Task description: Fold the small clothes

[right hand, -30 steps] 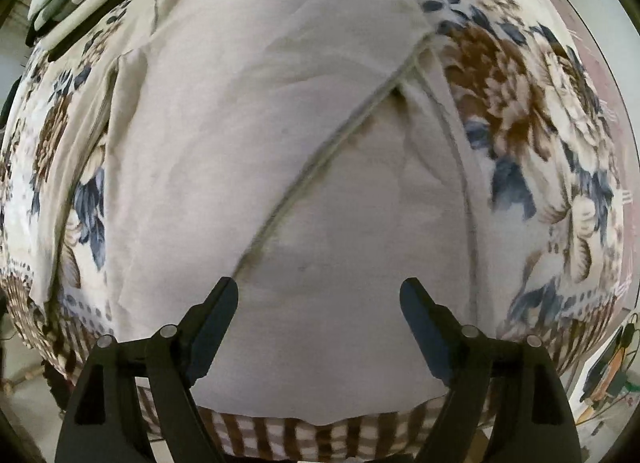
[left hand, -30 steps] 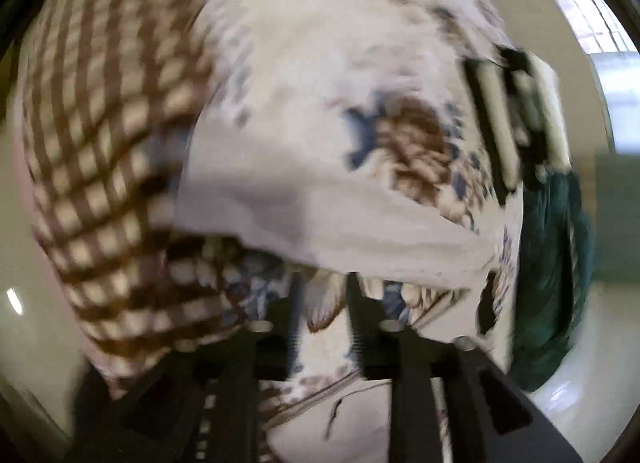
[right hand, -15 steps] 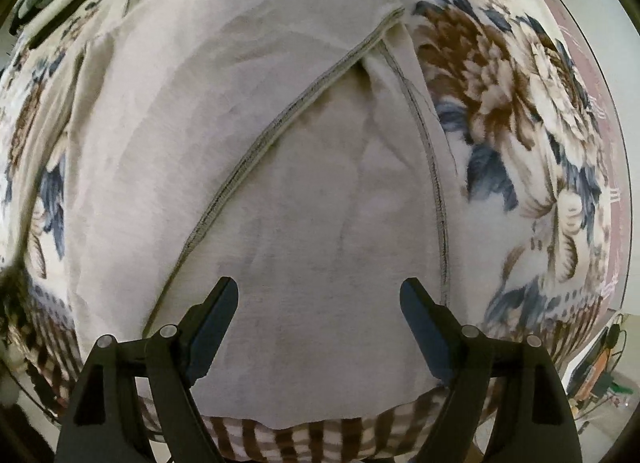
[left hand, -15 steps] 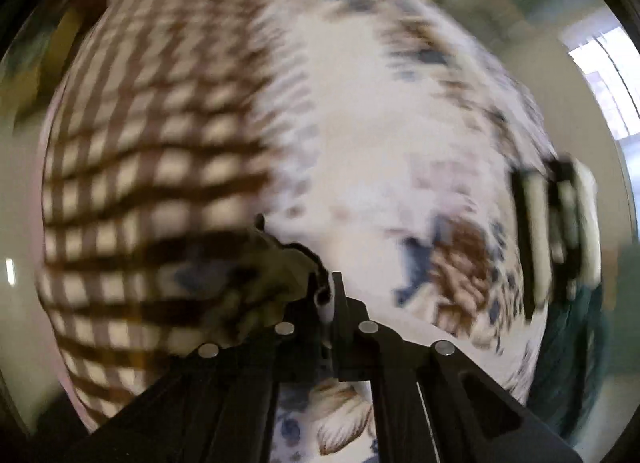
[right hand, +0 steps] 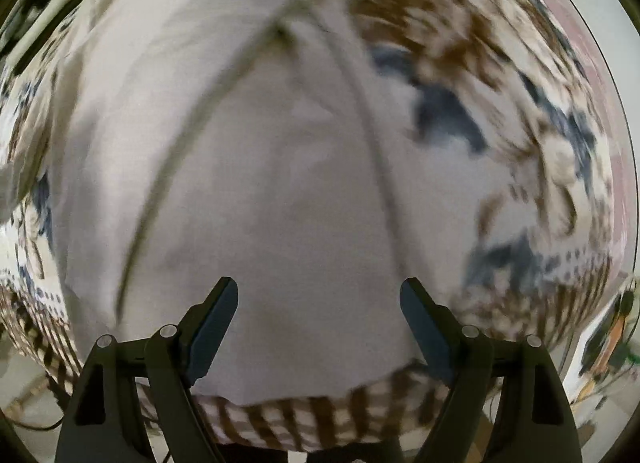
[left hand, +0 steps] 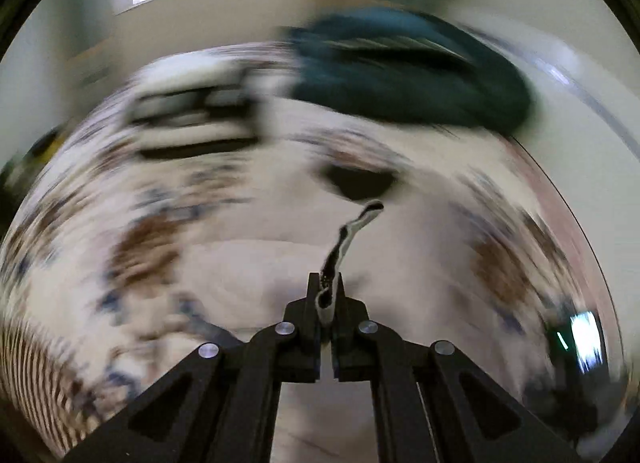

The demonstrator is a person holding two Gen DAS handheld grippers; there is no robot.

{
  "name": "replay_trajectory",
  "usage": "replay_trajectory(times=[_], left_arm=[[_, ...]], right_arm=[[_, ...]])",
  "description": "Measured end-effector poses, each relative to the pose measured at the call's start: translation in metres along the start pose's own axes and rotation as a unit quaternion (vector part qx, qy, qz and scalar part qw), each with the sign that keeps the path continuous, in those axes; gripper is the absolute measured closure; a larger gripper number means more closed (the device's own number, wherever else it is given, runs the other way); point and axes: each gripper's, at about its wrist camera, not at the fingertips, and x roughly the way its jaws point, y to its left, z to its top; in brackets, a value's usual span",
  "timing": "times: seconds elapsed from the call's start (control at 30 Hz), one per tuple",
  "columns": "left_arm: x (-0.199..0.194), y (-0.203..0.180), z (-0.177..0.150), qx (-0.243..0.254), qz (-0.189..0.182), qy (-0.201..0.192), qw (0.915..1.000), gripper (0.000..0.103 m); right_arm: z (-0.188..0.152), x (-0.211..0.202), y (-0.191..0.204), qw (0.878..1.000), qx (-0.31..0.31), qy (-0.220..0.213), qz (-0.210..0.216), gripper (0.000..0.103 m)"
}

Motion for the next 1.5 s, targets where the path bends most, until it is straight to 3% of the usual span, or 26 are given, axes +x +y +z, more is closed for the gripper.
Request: replay_trajectory(times=[0.1,0.2,0.4,0.5,0.53,0.57,0.6,0.63,0.67,0.77,0.9,0.97,1.03,1.07,1.1,1.27,1.33,1.4,1.5], left_arm=[[0.012,-0.068,-0.018,0.083,-0.064,0.035,0.9939,0.102],[0.024,-0.113,-0.038,0.144,-0.093,0.058,0.9835,0.102],[0.053,-0.150,-0.069,0.187,-0.104,0.124,0.9689,0.098],[0.064,-0.144,-0.085,0.191,-0.099,0.161,0.9634,0.096],[0.063,-0.137,-0.086,0.182,-0.105,0.165,0.9638,0.086],[0.062,-0.130,-0.086,0.169,-0.110,0.167,0.9652,0.062],[0.059,-0.123,-0.086,0.154,-0.111,0.168,0.9673,0.044],[0.056,-0.114,-0.085,0.133,-0.116,0.174,0.9687,0.011],[0.052,-0.106,-0.088,0.122,-0.118,0.177,0.9695,0.007],[0.042,-0.076,-0.091,0.076,-0.097,0.183,0.9755,0.007],[0.041,-0.025,-0.102,0.004,-0.031,0.201,0.9790,0.007],[0.046,-0.004,-0.109,-0.026,-0.005,0.212,0.9770,0.007],[0.052,0.021,-0.117,-0.065,0.024,0.223,0.9723,0.007],[0.054,0.029,-0.120,-0.080,0.030,0.226,0.9703,0.007],[0.056,0.039,-0.123,-0.096,0.037,0.231,0.9675,0.007],[0.056,0.062,-0.136,-0.140,0.040,0.240,0.9597,0.007],[0.054,0.066,-0.143,-0.157,0.026,0.245,0.9564,0.007],[0.053,0.069,-0.150,-0.172,0.010,0.250,0.9526,0.007],[0.054,0.067,-0.165,-0.201,-0.026,0.268,0.9419,0.009]], right_arm=[[-0.010,0.002,-0.034,1.000,0.026,0.008,-0.008,0.018],[-0.019,0.004,-0.066,0.998,0.051,0.016,-0.013,0.018],[-0.033,0.003,-0.114,0.997,0.069,0.021,-0.015,0.018],[-0.038,-0.001,-0.141,0.997,0.070,0.019,0.009,0.018],[-0.032,-0.002,-0.156,0.997,0.068,0.015,0.015,0.018],[-0.029,-0.006,-0.171,0.997,0.067,0.007,0.028,0.018],[-0.030,-0.011,-0.175,0.997,0.067,-0.001,0.037,0.018],[-0.030,-0.018,-0.179,0.997,0.067,-0.012,0.047,0.018],[-0.023,-0.024,-0.181,0.996,0.066,-0.022,0.059,0.018],[-0.012,-0.039,-0.187,0.992,0.055,-0.037,0.107,0.018],[-0.002,-0.038,-0.153,0.984,0.015,-0.024,0.176,0.019],[-0.001,-0.031,-0.131,0.982,-0.006,-0.011,0.188,0.020],[0.001,-0.018,-0.118,0.984,-0.026,-0.007,0.179,0.041],[0.002,-0.011,-0.105,0.986,-0.041,0.004,0.160,0.077],[0.001,-0.006,-0.103,0.990,-0.046,0.010,0.134,0.099],[-0.004,-0.016,-0.120,0.990,-0.043,0.029,0.129,0.098],[-0.007,-0.025,-0.141,0.990,-0.037,0.039,0.131,0.088],[-0.005,-0.032,-0.165,0.991,-0.021,0.034,0.131,0.047],[-0.012,-0.031,-0.200,0.994,0.003,0.025,0.103,0.042]])
